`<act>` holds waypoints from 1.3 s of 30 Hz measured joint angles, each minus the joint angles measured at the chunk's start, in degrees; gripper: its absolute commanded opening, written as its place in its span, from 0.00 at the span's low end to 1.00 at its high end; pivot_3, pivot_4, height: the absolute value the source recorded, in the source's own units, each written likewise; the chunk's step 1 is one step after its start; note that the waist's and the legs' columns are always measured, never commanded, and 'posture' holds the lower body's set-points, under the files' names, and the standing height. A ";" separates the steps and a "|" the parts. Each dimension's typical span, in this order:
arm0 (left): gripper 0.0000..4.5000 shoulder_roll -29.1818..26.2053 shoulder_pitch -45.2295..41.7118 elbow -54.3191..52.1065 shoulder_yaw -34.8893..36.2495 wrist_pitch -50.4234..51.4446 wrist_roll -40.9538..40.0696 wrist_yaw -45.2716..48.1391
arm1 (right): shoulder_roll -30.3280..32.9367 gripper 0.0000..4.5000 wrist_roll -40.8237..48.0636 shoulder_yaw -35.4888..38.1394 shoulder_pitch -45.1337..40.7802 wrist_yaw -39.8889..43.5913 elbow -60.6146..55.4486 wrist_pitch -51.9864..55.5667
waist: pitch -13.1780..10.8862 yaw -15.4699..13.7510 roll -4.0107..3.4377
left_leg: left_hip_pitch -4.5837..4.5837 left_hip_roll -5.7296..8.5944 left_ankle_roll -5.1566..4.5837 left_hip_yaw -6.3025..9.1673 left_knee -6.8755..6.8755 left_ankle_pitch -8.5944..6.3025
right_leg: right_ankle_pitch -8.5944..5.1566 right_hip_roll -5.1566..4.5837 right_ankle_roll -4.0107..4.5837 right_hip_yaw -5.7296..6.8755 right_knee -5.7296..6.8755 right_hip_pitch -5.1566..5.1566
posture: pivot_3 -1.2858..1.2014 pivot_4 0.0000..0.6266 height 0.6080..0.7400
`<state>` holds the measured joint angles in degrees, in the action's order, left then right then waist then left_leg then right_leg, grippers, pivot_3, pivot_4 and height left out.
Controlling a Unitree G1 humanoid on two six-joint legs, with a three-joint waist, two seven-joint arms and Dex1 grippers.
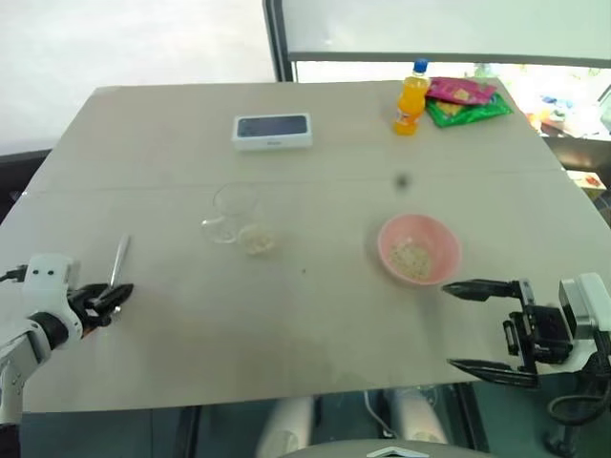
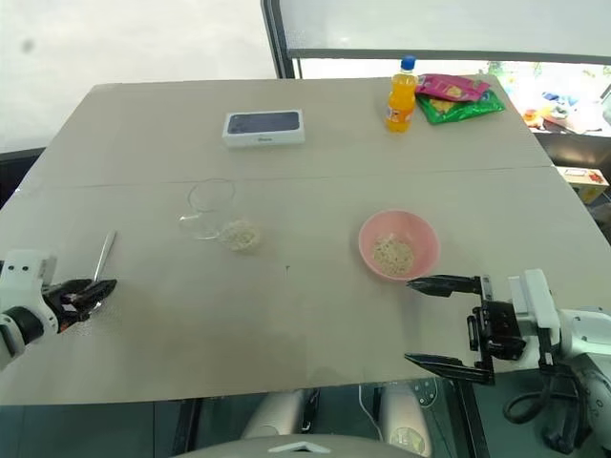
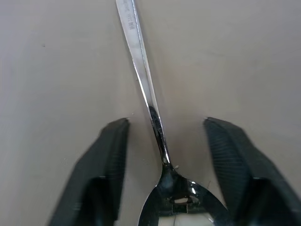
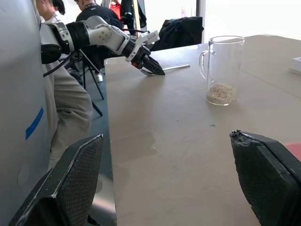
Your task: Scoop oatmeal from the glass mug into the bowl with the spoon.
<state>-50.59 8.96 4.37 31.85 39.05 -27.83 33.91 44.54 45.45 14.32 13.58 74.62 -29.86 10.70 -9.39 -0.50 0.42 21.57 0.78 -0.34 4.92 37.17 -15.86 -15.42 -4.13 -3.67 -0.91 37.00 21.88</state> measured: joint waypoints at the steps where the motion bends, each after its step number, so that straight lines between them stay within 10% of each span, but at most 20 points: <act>1: 0.06 -0.02 -0.19 0.28 0.12 0.38 0.28 -0.30 | -0.03 1.00 -0.07 0.00 0.12 -0.02 0.00 -0.01 | 0.03 0.03 -0.06 | 0.00 0.00 0.00 0.00 0.00 0.00 | 0.00 0.00 0.00 0.00 0.00 0.00 | 0.52 0.24 1.00; 9: 0.02 2.08 -1.39 1.83 1.35 -2.10 2.41 -2.71 | -0.54 1.00 -1.62 0.00 0.72 0.04 0.18 -1.12 | 0.13 0.13 -0.22 | -0.05 -0.02 0.00 -0.03 0.00 0.00 | 0.00 -0.05 0.01 -0.05 0.07 0.00 | 0.52 0.24 1.00; 17: 0.02 10.13 -8.74 3.91 6.59 -25.56 5.03 -6.59 | -1.07 1.00 -2.32 0.00 -0.86 -0.06 1.79 -2.14 | 0.13 -0.45 0.31 | 0.20 0.03 0.03 0.18 0.21 0.02 | 0.05 -0.41 0.06 0.02 0.05 0.04 | 0.52 0.24 1.00; 27: 0.02 14.29 -20.04 -14.10 2.49 -32.89 -8.14 0.34 | -2.50 1.00 1.21 -0.01 -9.45 -3.43 3.36 1.28 | 0.12 0.02 0.40 | 0.17 0.13 0.05 0.00 0.25 0.04 | 0.13 -0.10 -0.05 0.06 0.02 0.02 | 0.52 0.24 1.00; 39: 0.02 11.95 -31.33 -23.47 -18.24 -24.94 -8.81 7.10 | -17.21 1.00 8.05 -7.03 -48.78 -54.59 4.01 31.13 | 0.00 1.63 0.33 | 0.50 0.35 0.56 -0.03 0.26 0.39 | 0.12 0.14 -0.04 -0.26 0.96 0.93 | 0.52 0.24 1.00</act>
<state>-38.64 -22.37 -19.10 13.61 14.11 -36.64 41.01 27.33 53.51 7.29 -35.20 20.03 -25.85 41.83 -9.38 1.13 0.76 22.07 1.14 0.23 4.89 37.43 -15.47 -15.30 -3.99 -3.71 -1.17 37.97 22.81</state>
